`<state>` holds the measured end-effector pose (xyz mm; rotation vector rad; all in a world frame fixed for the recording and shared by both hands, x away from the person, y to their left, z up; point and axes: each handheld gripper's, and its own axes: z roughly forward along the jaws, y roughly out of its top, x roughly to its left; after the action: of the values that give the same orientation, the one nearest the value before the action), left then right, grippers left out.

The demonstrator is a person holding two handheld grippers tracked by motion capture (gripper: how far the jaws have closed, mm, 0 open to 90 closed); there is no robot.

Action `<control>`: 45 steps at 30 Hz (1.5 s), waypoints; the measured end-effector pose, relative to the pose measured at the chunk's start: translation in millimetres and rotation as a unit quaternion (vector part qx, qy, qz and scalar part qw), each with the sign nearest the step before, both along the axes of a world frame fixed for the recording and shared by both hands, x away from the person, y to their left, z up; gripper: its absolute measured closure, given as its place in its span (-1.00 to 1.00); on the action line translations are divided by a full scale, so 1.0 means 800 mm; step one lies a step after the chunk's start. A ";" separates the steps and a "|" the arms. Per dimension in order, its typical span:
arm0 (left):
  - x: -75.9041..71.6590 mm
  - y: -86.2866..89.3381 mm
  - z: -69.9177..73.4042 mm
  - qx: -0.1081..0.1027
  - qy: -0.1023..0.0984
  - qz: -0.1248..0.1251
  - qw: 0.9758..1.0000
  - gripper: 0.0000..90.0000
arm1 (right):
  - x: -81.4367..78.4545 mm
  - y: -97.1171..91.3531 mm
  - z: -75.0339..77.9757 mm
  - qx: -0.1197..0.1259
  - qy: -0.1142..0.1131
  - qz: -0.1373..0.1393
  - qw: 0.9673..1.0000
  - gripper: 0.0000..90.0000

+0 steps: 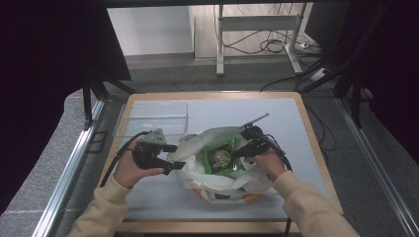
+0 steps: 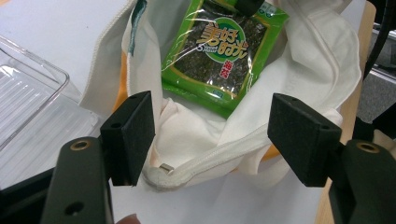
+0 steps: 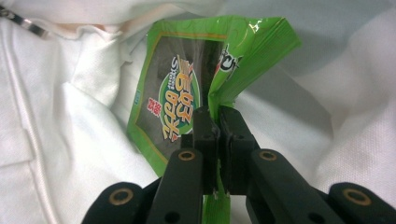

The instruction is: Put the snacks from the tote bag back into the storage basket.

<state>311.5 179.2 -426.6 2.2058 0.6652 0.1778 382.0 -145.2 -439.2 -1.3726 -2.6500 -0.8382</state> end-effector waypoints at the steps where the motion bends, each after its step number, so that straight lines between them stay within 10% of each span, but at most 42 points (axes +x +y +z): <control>1: 0.000 0.000 0.000 0.000 0.000 0.000 1.000 -0.30 | -0.001 0.000 0.002 -0.001 -0.003 0.003 1.000 0.90; 21: -0.002 0.001 0.003 -0.005 -0.003 0.003 1.000 -0.31 | -0.006 -0.019 0.047 0.008 -0.058 0.032 0.998 0.91; 45: -0.004 0.002 0.013 -0.011 -0.009 0.006 1.000 -0.31 | -0.017 -0.041 0.092 0.028 -0.131 0.093 0.987 0.93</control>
<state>308.5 180.7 -416.6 2.1767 0.6660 0.1957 368.7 -178.2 -365.6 -1.0442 -2.8615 -1.1281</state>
